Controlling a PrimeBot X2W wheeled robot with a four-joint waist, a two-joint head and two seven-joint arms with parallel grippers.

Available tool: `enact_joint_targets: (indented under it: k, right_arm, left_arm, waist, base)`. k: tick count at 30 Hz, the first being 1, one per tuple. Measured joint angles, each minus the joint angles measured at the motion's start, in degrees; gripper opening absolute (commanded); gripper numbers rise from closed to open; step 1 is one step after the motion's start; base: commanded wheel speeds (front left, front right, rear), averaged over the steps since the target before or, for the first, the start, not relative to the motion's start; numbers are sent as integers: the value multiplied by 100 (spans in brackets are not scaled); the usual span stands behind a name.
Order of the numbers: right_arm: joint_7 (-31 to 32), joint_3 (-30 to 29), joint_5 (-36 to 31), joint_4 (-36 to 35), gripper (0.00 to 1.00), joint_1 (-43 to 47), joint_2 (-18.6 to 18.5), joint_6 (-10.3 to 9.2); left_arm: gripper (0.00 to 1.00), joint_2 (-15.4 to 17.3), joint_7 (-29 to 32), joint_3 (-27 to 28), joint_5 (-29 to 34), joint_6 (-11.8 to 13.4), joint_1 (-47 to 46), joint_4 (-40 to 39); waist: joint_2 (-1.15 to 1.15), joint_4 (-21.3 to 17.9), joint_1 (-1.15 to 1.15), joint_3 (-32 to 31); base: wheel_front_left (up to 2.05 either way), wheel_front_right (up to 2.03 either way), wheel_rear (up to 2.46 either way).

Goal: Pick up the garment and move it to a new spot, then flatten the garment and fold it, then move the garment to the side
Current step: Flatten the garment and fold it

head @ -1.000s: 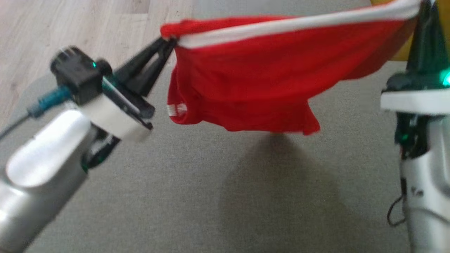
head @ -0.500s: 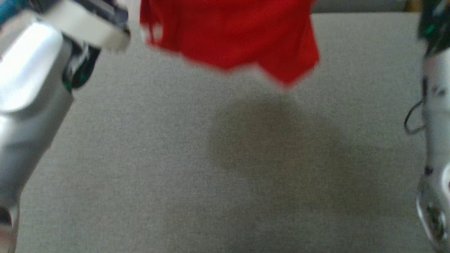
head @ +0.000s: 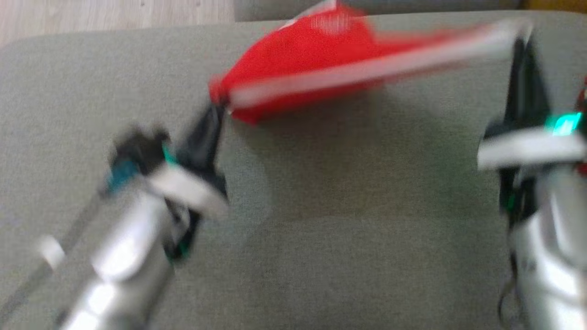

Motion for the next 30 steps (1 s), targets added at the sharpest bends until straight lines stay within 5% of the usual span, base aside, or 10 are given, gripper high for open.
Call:
enact_joint_targets:
  k: [10, 18, 23, 30]
  right_arm:
    - [7, -196, 339, -921, 0, 2780, 209, 0]
    - [7, -464, 450, -1589, 0, 3977, 294, 0]
    - [7, -356, 447, -1686, 0, 3848, 126, 0]
    - [220, -143, 314, -1324, 0, 2330, -220, 0]
  left_arm:
    - [0, -766, 1, 755, 494, -49, 2822, -240]
    - [0, -782, 1, 631, 917, -49, 3908, -783]
    - [0, -795, 1, 633, 950, -48, 3827, -996]
    - [0, -860, 1, 624, 976, -48, 2632, -996]
  waist:
    - [0, -87, -1, -582]
    - [0, 66, -3, -986]
    - [0, 191, -1, -802]
    - [0, 368, 1, -287]
  base:
    - [0, 0, 0]
    - [0, 0, 0]
    - [0, 0, 0]
    - [0, 0, 0]
